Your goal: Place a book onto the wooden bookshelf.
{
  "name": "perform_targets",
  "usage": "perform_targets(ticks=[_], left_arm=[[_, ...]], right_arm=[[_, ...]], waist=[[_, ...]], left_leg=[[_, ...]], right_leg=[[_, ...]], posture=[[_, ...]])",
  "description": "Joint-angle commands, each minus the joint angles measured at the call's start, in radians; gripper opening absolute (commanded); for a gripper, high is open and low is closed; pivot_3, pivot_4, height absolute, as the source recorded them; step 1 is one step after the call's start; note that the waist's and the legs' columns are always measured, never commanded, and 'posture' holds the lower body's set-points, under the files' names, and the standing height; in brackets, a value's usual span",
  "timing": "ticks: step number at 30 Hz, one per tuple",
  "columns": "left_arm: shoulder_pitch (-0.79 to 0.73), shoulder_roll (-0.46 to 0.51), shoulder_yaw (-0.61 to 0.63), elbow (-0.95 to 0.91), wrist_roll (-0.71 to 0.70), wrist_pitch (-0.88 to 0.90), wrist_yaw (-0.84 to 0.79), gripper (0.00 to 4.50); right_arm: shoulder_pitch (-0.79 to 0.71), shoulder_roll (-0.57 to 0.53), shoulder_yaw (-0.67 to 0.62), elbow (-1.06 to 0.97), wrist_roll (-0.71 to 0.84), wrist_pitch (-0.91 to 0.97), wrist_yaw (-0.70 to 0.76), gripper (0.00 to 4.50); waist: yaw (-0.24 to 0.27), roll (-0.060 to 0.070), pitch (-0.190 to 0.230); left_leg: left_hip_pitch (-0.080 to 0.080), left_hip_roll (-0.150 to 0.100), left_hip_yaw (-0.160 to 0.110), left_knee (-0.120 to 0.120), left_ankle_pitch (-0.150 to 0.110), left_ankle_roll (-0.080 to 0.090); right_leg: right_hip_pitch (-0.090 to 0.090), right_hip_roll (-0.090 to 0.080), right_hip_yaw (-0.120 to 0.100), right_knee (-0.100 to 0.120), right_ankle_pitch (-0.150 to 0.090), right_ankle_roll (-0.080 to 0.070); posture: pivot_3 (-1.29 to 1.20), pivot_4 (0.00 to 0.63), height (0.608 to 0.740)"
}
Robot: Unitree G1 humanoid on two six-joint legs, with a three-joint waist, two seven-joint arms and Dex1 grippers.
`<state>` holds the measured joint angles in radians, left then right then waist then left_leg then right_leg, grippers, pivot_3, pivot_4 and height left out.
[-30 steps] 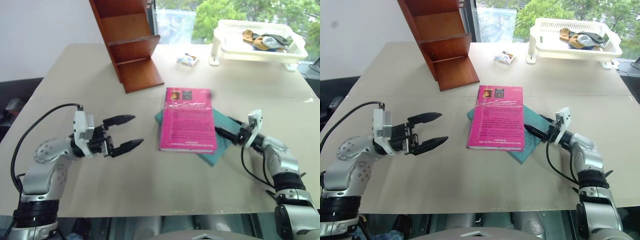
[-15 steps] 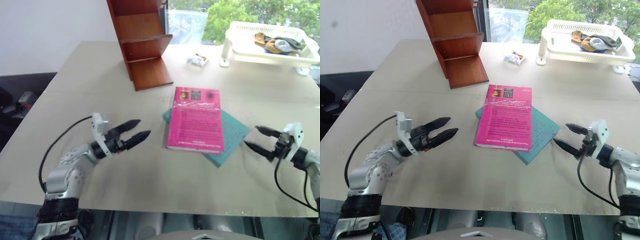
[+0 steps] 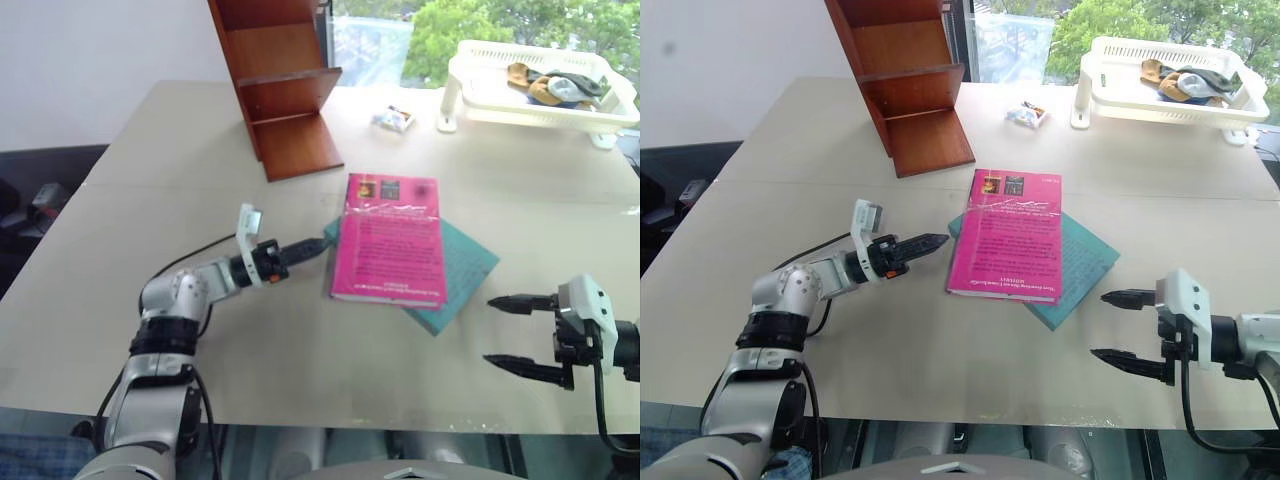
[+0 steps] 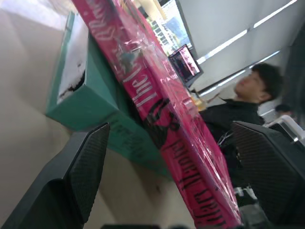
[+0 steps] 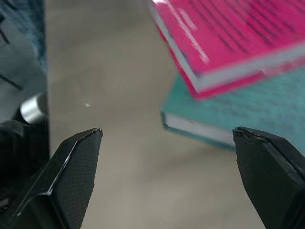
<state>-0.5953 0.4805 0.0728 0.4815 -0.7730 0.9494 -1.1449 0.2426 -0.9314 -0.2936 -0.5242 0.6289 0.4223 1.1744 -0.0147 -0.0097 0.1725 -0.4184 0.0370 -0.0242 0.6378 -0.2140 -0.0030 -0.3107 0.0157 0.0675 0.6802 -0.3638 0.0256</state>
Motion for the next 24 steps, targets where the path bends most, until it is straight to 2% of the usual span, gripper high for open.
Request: perform_targets(ticks=[1,7,12,20,24], left_arm=[[-0.064,-0.021,-0.037,0.057,0.009,0.065,-0.07,4.44],[-0.151,-0.034,-0.144,0.145,0.046,0.182,-0.205,4.44],[-0.209,-0.046,-0.23,0.245,0.135,0.16,-0.287,4.44],[-0.279,-0.051,-0.244,0.392,0.214,0.148,-0.372,4.44],[-0.285,-0.059,-0.28,0.383,0.239,0.191,-0.429,4.44]], right_arm=[[0.002,0.003,-0.039,-0.12,0.058,0.046,-0.057,4.5],[0.015,0.023,-0.034,-0.208,0.091,0.071,-0.123,4.5],[0.027,0.038,-0.04,-0.226,0.092,0.063,-0.151,4.5],[0.008,0.102,-0.145,-0.185,0.1,-0.015,-0.169,4.5],[-0.044,0.109,-0.165,-0.199,0.185,0.016,-0.202,4.5]], waist=[[0.002,0.0,0.0],[0.002,-0.002,0.001],[0.003,-0.002,0.001],[0.001,-0.002,0.001],[-0.002,-0.002,0.001]], left_leg=[[0.0,0.0,0.0,0.0,0.0,0.0],[-0.005,-0.001,-0.002,0.001,0.001,-0.002],[-0.014,-0.001,-0.004,0.006,0.002,-0.004],[-0.013,-0.001,-0.005,0.01,0.0,0.0],[-0.011,-0.001,-0.005,0.012,0.001,-0.001]], right_leg=[[0.0,0.0,0.0,0.0,0.0,0.0],[-0.002,0.001,-0.002,-0.001,0.0,0.0],[-0.008,0.002,-0.005,0.001,0.0,0.0],[-0.008,0.002,-0.006,0.006,0.0,0.0],[-0.009,0.002,-0.005,0.013,-0.001,0.0]], posture=[[0.0,0.15,0.74],[0.0,0.15,0.74],[0.0,0.15,0.74],[0.0,0.15,0.74],[0.0,0.15,0.74]])
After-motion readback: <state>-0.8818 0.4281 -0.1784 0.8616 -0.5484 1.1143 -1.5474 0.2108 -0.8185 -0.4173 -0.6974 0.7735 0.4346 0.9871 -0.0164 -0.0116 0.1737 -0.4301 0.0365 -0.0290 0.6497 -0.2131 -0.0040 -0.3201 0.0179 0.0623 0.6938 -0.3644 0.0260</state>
